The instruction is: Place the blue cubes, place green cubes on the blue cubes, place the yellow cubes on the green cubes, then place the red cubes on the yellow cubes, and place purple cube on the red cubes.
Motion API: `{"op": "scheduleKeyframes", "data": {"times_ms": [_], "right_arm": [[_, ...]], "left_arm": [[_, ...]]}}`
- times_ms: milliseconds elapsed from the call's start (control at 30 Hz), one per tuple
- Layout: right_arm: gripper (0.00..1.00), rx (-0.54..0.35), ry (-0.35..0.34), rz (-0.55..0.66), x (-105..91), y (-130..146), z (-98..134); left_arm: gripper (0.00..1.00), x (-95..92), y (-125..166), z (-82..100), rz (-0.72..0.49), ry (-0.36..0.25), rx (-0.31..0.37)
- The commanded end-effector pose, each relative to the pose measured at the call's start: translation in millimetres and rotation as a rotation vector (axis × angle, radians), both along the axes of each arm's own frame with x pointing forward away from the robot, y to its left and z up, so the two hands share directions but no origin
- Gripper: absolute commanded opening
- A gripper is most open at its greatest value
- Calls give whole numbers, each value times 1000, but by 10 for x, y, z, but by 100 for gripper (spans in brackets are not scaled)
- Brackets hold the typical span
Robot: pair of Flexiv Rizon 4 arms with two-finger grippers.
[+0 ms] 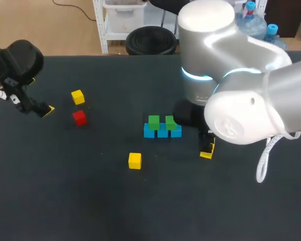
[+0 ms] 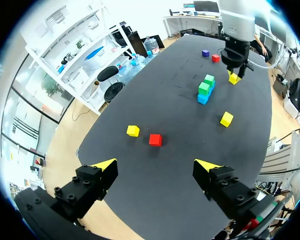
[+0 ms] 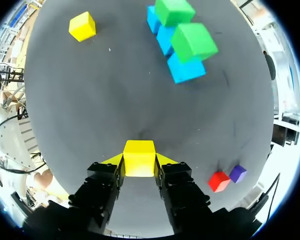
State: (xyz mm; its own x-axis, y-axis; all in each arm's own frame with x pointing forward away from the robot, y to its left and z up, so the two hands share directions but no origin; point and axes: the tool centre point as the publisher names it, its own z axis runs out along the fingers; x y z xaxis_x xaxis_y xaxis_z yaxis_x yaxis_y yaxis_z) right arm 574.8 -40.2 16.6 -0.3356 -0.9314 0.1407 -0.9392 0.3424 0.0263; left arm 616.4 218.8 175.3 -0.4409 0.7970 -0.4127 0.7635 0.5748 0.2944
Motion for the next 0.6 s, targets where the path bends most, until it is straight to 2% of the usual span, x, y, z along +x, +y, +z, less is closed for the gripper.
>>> {"op": "scheduleKeyframes", "data": {"times_ms": [33,333,467,600], "right_arm": [[0,20,-20,15,-24,-5,169],[0,118,-18,132,-2,343,385],[0,119,-35,160,42,456,438],[0,75,-48,194,149,545,500]], "left_arm": [[100,6,8,-3,-3,0,-3],[100,6,8,-3,-3,0,-3],[100,6,8,-3,-3,0,-3],[100,6,8,-3,-3,0,-3]]}}
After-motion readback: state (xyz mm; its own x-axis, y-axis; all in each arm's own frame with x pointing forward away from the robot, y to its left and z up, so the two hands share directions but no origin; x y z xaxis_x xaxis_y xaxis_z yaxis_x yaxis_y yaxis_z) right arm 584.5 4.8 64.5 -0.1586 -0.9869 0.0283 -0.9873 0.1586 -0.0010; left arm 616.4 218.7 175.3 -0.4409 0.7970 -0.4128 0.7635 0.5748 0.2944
